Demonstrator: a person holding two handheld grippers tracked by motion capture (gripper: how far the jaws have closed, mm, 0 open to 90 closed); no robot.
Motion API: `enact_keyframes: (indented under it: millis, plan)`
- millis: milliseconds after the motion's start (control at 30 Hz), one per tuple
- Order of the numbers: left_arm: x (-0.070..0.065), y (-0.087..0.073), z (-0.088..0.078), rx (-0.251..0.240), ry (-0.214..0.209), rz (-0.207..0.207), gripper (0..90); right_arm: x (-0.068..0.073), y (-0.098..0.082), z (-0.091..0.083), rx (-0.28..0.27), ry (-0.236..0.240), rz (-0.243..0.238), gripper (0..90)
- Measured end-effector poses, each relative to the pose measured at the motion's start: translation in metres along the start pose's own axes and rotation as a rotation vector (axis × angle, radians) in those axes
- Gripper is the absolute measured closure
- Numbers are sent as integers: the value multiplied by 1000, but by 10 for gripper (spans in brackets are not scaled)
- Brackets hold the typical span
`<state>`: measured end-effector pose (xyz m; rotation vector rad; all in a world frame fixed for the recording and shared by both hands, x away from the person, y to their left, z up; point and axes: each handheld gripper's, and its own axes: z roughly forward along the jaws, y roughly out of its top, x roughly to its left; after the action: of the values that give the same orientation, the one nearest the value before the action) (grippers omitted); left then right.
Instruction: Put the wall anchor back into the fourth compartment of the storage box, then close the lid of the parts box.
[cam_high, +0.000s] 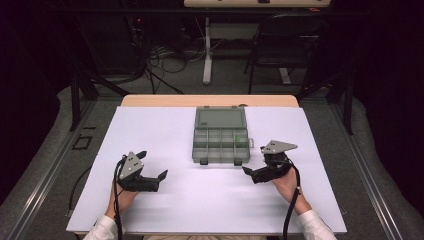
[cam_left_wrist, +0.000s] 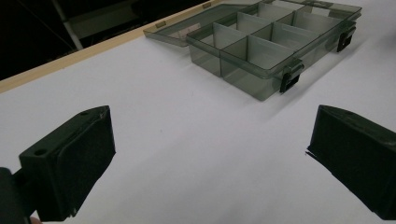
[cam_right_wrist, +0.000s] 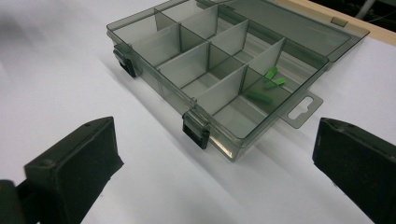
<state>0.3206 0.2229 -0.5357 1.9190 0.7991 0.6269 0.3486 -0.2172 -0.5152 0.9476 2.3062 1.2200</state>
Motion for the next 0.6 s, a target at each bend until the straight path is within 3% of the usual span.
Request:
enact_keyframes:
  millis: [600]
  plan:
    - [-4,6,6,3,-8,16,0,-9,0,0,1,-20,7,0]
